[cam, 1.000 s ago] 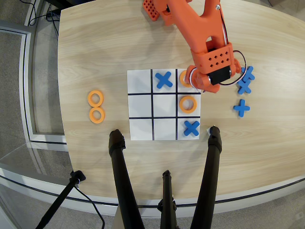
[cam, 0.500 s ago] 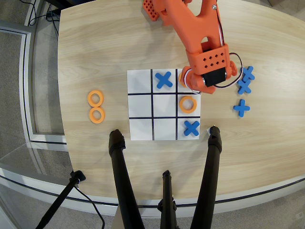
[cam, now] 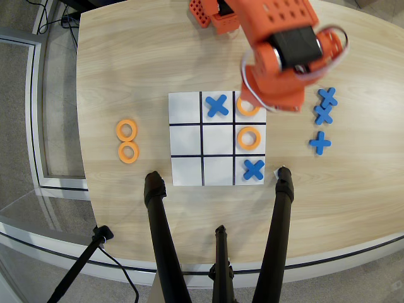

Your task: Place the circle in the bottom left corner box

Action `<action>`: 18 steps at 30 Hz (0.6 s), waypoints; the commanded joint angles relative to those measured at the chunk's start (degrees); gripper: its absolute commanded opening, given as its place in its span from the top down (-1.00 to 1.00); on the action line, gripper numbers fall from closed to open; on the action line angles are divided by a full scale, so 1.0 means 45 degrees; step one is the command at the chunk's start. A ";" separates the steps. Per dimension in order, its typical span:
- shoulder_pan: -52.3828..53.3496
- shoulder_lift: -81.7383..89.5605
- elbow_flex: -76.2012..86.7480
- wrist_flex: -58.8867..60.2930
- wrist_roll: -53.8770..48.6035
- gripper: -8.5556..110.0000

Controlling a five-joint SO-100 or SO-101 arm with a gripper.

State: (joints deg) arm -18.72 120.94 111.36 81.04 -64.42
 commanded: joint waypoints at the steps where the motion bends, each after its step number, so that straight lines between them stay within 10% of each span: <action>1: 0.0430 0.3691 0.2578 0.0137 -0.1387 0.64; 18: 0.3301 1.5254 1.5684 -0.2598 -0.5605 0.84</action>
State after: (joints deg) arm -4.75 186.59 178.59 70.05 -89.47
